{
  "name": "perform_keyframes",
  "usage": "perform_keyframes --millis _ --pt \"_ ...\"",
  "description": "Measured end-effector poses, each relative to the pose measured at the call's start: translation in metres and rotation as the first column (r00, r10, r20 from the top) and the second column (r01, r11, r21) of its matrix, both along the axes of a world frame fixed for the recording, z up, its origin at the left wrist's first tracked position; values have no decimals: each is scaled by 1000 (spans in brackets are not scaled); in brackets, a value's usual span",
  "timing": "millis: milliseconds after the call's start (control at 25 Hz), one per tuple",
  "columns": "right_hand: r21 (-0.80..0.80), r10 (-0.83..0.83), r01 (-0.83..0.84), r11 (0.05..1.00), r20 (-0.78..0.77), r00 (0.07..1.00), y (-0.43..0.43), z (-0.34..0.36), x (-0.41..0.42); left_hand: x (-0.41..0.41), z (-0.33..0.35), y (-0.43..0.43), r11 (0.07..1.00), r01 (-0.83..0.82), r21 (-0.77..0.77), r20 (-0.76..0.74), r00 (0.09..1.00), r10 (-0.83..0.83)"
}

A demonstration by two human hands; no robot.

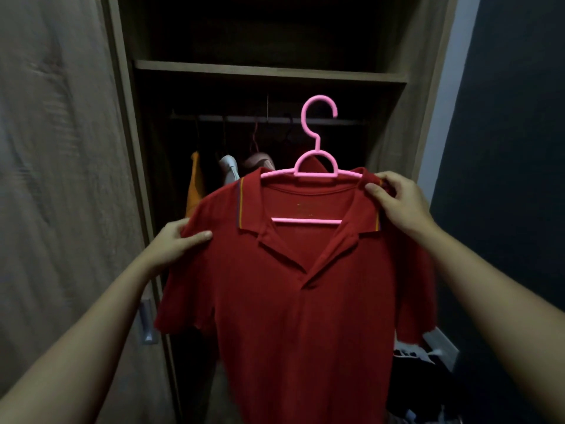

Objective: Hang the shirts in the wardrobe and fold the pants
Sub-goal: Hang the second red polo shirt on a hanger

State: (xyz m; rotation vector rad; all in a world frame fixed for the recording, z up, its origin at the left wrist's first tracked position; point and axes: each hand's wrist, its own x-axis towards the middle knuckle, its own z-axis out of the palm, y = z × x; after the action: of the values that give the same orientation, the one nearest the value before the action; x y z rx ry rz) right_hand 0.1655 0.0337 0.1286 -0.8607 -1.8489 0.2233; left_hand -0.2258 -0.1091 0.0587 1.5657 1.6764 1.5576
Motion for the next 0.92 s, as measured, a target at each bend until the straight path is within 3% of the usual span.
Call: perform_keyframes --millis 120,240,320,440,520,640,720,760,840,920 --pt "-19 43 -43 999 -2 999 -1 -1 -1 -13 -11 4 949 -296 108 -129 942 308" --pt "-43 43 -43 998 -7 999 -1 -7 1 -12 -2 -8 998 -2 -68 8 1000 2" --pt "-66 68 -66 996 33 997 0 -14 1 -5 15 -17 983 180 -46 41 983 -178" --pt "-127 113 -103 987 80 990 -2 -19 -4 23 50 -23 935 328 -135 -132 929 -345" --pt "-156 89 -71 985 116 989 -3 -19 -10 51 58 -22 917 337 -213 -232 894 -383" --pt "-113 -128 151 982 190 973 -2 -17 -23 86 51 -19 993 111 -35 -444 888 -115" --pt "-191 -180 204 960 134 974 -15 -16 -42 110 40 -10 998 -32 57 -598 799 60" --pt "-311 -113 127 942 61 992 -26 -15 -55 124 35 -5 994 -84 70 -622 776 109" --pt "-572 40 -124 811 -157 987 -43 -11 -78 156 26 6 982 -185 45 -639 750 171" --pt "-661 64 -289 693 -342 937 -50 -6 -88 185 23 7 968 -249 16 -684 704 192"
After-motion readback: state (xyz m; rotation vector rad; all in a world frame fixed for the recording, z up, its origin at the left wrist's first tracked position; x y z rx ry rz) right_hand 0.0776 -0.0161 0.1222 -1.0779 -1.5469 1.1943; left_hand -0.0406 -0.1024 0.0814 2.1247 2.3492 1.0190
